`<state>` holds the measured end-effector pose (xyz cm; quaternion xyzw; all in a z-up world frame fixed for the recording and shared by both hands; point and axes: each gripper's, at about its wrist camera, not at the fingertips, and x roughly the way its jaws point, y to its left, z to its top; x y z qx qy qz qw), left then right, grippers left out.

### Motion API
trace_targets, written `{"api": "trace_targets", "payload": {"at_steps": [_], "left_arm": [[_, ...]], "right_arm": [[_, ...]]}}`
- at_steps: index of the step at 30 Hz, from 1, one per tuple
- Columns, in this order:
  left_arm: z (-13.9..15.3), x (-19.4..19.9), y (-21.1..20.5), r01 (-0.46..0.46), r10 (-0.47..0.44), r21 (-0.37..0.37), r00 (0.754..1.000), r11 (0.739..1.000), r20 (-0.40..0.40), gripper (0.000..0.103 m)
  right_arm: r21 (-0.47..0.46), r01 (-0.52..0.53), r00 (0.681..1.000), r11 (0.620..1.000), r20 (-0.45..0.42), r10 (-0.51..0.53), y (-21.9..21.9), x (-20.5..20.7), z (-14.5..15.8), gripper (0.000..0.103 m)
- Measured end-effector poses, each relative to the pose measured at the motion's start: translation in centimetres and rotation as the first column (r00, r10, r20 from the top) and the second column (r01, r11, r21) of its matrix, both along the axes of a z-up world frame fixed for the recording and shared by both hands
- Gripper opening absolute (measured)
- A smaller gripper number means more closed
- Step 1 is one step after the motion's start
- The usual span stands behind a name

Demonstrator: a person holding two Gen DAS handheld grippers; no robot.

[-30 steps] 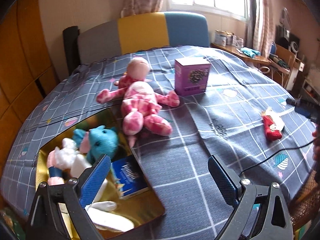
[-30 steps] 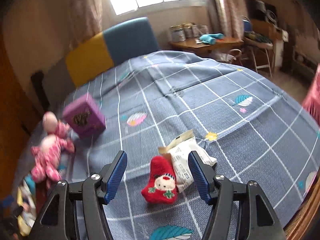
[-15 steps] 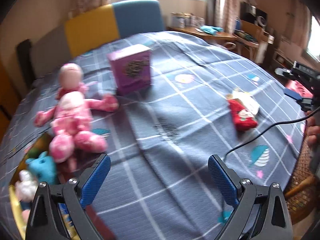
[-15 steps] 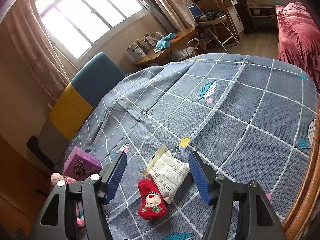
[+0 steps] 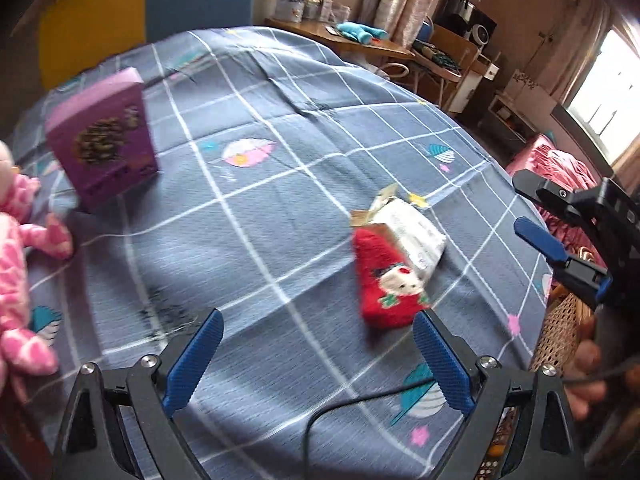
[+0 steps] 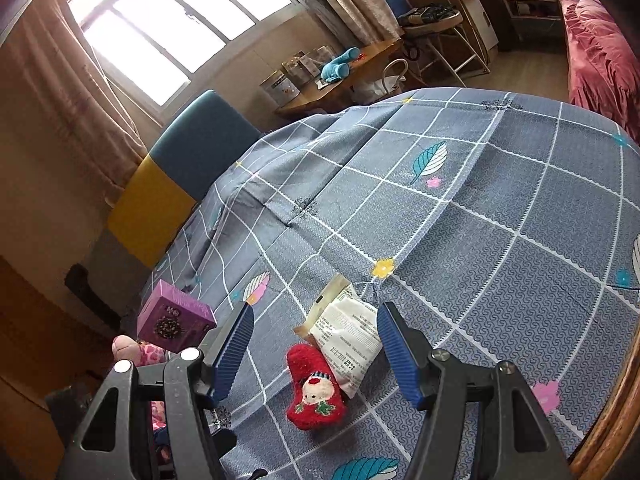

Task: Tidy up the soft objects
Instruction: 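Move both grippers back toward the red Christmas sock and white paper packet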

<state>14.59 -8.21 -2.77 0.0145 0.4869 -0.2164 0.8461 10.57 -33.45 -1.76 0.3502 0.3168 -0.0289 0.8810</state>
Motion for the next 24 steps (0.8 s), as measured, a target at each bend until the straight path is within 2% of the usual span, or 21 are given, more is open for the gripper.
{"api": "trace_targets", "payload": {"at_steps": [2,6,10,12,14,15,17,20,22,24], "left_arm": [[-0.6,1.0,-1.6,0.020,-0.020,-0.013,0.999,1.000,-0.028,0.091],[-1.7,2.2,-4.4,0.063,-0.062,0.021,0.997,0.998,-0.048,0.083],[-2.8,2.9,-7.0,0.106,-0.104,0.029,0.992,0.994,-0.067,0.069],[-3.5,3.2,-8.1,0.124,-0.120,0.037,0.989,0.992,-0.083,0.068],[-4.3,3.4,-9.0,0.134,-0.130,0.025,0.986,0.991,-0.108,0.043],[-4.7,3.5,-9.3,0.137,-0.133,0.028,0.984,0.990,-0.116,0.043],[-5.6,3.7,-9.5,0.133,-0.129,0.021,0.982,0.991,-0.139,0.032],[-5.4,3.3,-8.6,0.121,-0.123,-0.027,0.985,0.992,-0.119,0.023],[-4.7,2.8,-7.3,0.110,-0.114,-0.053,0.989,0.993,-0.089,0.023],[-4.4,2.5,-5.9,0.093,-0.095,-0.032,0.993,0.995,-0.067,0.023]], "right_arm": [[0.015,0.000,1.000,1.000,0.000,0.000,-0.1,-0.1,-0.1,0.065],[0.052,0.001,1.000,0.999,0.000,-0.001,-0.5,-0.1,-0.3,0.065],[0.074,-0.002,1.000,0.997,-0.005,0.003,-0.6,0.0,-0.6,0.065],[0.081,-0.006,1.000,0.997,-0.006,0.007,-0.6,0.0,-0.6,0.065],[0.079,-0.004,1.000,0.997,-0.009,0.005,-0.6,0.1,-0.7,0.065],[0.077,-0.006,1.000,0.997,-0.005,0.006,-0.5,0.1,-0.7,0.065],[0.062,-0.011,1.000,0.998,0.001,0.011,-0.4,0.1,-0.6,0.065],[0.035,-0.031,0.999,0.999,0.012,0.030,0.0,0.2,-0.3,0.065],[0.018,-0.047,0.999,0.999,0.018,0.047,0.3,0.3,-0.1,0.065],[0.006,-0.062,0.998,0.998,0.021,0.062,0.6,0.4,0.0,0.065]]}}
